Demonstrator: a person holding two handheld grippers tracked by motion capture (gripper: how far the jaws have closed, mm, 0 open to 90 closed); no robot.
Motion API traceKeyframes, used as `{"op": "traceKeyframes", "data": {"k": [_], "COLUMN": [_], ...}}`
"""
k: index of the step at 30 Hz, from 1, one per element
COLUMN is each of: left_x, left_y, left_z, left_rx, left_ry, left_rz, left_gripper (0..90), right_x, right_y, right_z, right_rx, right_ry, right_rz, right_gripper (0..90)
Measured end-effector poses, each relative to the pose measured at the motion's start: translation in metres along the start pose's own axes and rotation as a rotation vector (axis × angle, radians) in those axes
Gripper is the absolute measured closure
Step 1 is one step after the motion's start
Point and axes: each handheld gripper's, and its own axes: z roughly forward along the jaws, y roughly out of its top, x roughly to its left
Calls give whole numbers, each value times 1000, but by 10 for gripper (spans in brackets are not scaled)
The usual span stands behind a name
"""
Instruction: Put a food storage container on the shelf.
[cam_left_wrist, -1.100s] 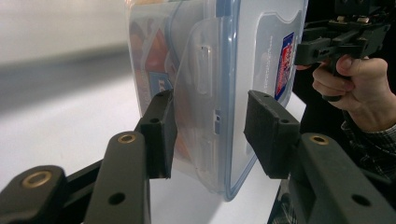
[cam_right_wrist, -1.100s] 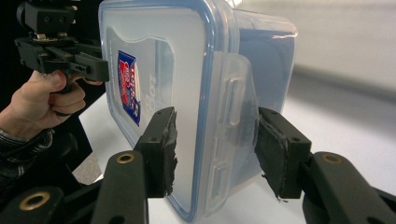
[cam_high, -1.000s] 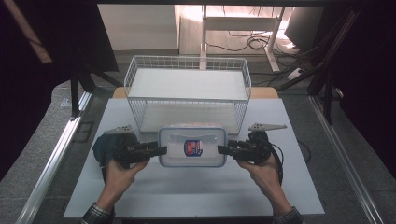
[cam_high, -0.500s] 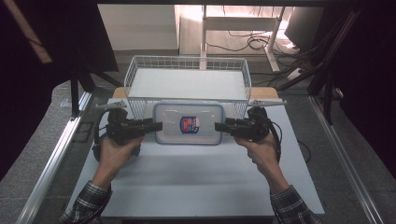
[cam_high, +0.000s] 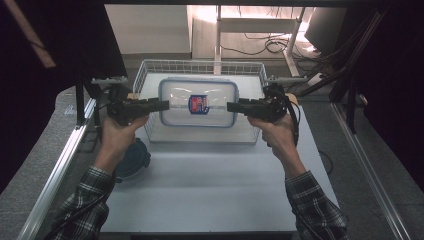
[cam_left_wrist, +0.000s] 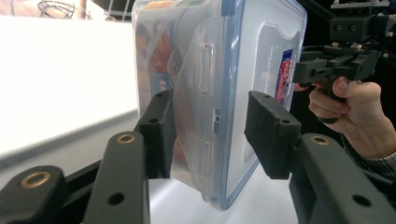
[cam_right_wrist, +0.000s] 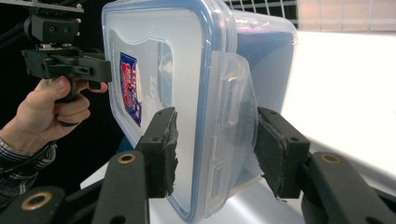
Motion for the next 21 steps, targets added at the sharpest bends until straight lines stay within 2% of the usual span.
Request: {"op": "traceKeyframes", "data": {"k": [5, 10, 21], "left_x": [5, 15, 34], "left_y": [13, 27, 30], "left_z": [3, 12, 26], "left_rx": [-5, -7, 0], "left_ry": [5, 2, 23], "left_rz": [-3, -18, -62], "left_gripper": [536, 535, 520], "right_x": [-6, -18, -37], "right_y": [14, 29, 39], "right_z": [3, 8, 22], "right_rx": [-10, -25, -3], "right_ry": [1, -4, -23], "right_rz": [2, 24, 62], "right_gripper": [509, 508, 506]}}
